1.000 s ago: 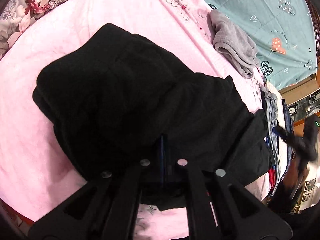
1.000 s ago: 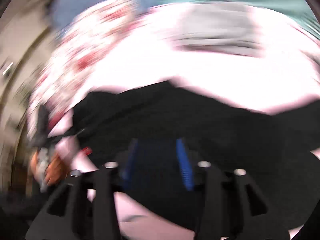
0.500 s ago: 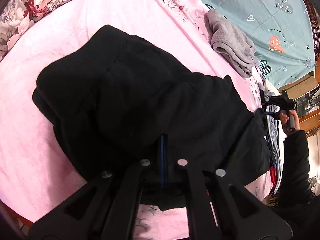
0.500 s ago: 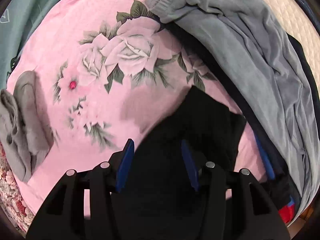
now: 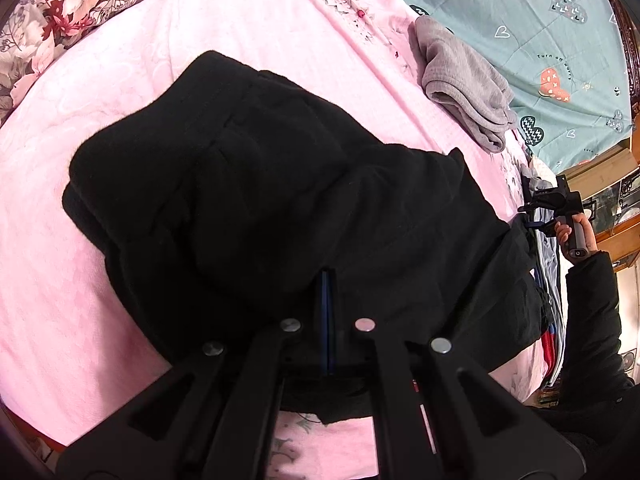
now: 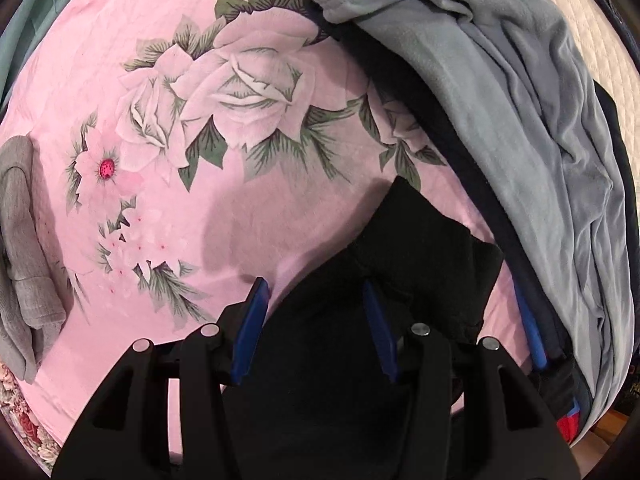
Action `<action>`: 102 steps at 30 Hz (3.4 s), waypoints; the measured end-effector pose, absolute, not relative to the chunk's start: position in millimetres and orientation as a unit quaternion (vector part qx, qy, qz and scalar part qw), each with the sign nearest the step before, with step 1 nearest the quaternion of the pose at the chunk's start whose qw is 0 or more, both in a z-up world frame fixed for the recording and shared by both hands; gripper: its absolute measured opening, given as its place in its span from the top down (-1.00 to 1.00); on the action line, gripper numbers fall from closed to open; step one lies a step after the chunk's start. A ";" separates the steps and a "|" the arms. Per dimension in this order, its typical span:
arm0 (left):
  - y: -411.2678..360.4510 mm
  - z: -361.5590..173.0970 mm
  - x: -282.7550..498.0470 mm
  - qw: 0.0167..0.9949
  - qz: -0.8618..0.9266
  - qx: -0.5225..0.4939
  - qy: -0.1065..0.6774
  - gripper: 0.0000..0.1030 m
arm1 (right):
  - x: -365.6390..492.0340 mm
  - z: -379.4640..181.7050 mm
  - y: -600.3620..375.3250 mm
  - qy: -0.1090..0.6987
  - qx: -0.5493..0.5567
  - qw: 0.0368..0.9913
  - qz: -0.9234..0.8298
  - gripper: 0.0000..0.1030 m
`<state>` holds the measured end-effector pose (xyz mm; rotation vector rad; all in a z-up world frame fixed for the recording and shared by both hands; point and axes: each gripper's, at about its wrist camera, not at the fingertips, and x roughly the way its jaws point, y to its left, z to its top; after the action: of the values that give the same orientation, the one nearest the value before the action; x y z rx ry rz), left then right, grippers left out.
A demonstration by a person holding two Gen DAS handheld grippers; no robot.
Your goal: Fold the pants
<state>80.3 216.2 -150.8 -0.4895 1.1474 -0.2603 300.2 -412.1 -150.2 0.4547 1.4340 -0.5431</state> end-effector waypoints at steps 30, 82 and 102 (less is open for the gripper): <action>210.2 -146.1 90.1 0.788 -0.137 -0.187 0.571 0.94 | -45.3 -128.8 -490.5 0.503 0.389 0.737 -0.226 0.96; 86.5 -137.3 52.2 0.825 -0.215 -0.057 0.519 0.43 | 230.2 -107.8 -69.0 0.578 -0.006 0.788 0.213 0.21; 104.3 -141.8 57.2 0.812 -0.250 -0.092 0.520 0.43 | 238.1 -151.9 -26.4 0.622 -0.089 0.742 0.233 0.83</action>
<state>57.2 104.3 -141.8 -0.1973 1.1104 -0.5332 238.1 -26.4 -151.9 -0.1951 1.3623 0.5110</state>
